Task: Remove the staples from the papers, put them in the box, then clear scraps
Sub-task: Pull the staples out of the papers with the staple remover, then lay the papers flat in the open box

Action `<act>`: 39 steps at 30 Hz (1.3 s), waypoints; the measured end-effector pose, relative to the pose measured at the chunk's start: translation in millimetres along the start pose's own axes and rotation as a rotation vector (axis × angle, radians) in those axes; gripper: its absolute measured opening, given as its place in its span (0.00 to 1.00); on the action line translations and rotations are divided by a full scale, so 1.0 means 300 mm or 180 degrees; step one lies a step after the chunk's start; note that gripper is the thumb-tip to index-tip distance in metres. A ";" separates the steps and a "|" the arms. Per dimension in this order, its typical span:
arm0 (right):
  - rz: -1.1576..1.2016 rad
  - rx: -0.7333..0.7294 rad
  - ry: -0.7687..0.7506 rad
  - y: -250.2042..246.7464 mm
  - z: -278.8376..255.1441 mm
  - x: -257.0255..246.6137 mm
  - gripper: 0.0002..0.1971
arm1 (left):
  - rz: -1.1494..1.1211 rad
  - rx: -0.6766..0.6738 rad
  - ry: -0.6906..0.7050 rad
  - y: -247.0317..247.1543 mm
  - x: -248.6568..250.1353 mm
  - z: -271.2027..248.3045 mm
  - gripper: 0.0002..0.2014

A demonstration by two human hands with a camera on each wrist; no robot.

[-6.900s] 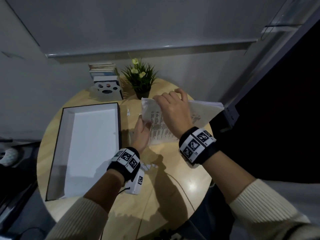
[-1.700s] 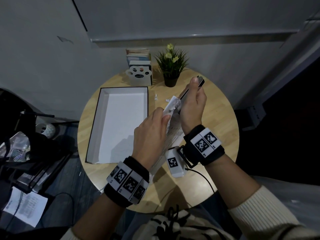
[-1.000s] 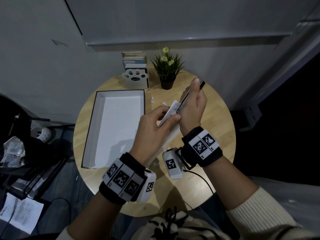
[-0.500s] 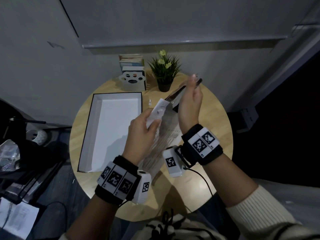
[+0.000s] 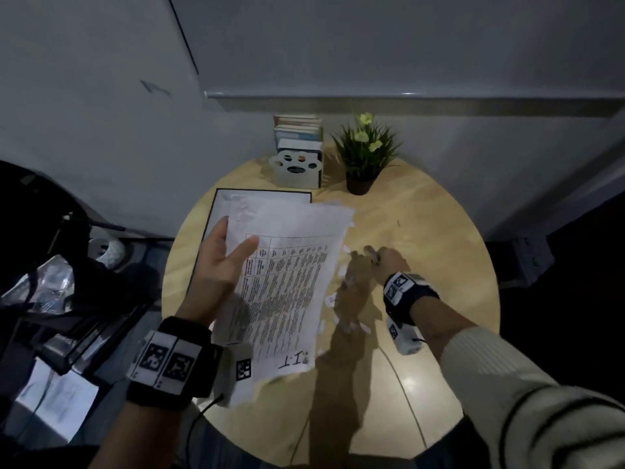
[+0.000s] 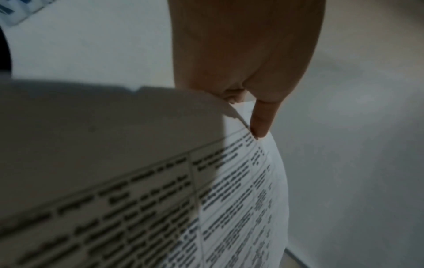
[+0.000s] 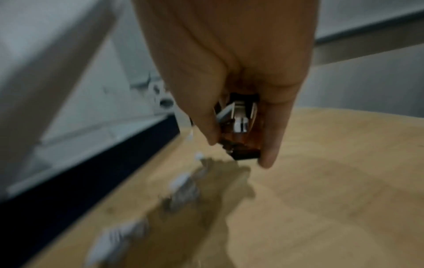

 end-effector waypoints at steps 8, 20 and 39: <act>-0.0864 0.0201 -0.0271 0.150 0.087 -0.093 0.14 | -0.0123 -0.0083 -0.0026 -0.027 0.001 0.075 0.12; 0.3378 -0.1133 -0.1474 -0.101 -0.285 -0.323 0.15 | -0.0780 0.0332 0.0042 -0.137 0.034 0.193 0.15; 0.1731 -0.0229 -0.0285 0.128 -0.176 -0.545 0.19 | 0.1299 0.0631 -0.1309 -0.496 -0.631 0.043 0.14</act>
Point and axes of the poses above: each hand's wrist, its own z-axis towards the middle knuckle, its own y-axis out of the palm, x = y × z, the point moved 9 cm from there along z, towards the middle knuckle, and after that the axes turned 12 degrees about -z, right-handed, at the moved point
